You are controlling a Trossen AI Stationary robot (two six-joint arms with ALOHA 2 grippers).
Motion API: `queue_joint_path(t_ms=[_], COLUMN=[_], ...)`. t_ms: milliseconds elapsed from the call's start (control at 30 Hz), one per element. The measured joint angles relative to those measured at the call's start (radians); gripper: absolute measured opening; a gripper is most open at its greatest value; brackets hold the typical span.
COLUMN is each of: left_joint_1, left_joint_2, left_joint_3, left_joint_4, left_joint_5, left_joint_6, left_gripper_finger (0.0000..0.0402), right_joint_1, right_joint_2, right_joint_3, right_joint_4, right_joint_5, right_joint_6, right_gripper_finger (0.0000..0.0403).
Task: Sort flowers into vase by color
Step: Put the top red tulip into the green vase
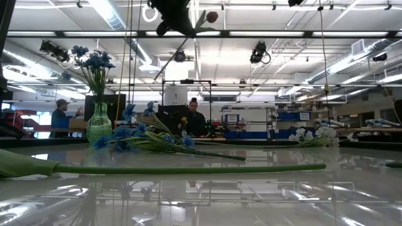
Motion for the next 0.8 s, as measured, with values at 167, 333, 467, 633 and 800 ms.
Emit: queue_joint_path(t_ms=[167, 333, 467, 633, 800], left_joint_1=[-0.013, -0.016, -0.005, 0.033, 0.101], left_joint_2=[-0.043, -0.138, -0.245, -0.416, -0.618], left_joint_3=[-0.122, -0.345, -0.535, -0.75, -0.922], left_joint_4=[0.145, 0.305, 0.44, 0.546, 0.598], left_joint_5=[0.175, 0.193, 0.19, 0.144, 0.086], left_joint_6=[0.01, -0.054, -0.116, -0.144, -0.091], left_gripper_finger=[0.0011, 0.0011, 0.0011, 0.0011, 0.0011], right_joint_1=[-0.036, -0.065, -0.082, -0.106, -0.108], right_joint_2=[-0.006, 0.0, 0.0, 0.0, 0.0], right_joint_3=[0.0, 0.0, 0.0, 0.0, 0.0], right_joint_4=[-0.035, -0.037, -0.036, -0.036, -0.035], right_joint_5=[-0.003, -0.022, -0.046, -0.046, -0.046], right_joint_6=[-0.019, -0.019, -0.019, -0.021, -0.021], right_gripper_finger=[0.0123, 0.0123, 0.0123, 0.0123, 0.0123])
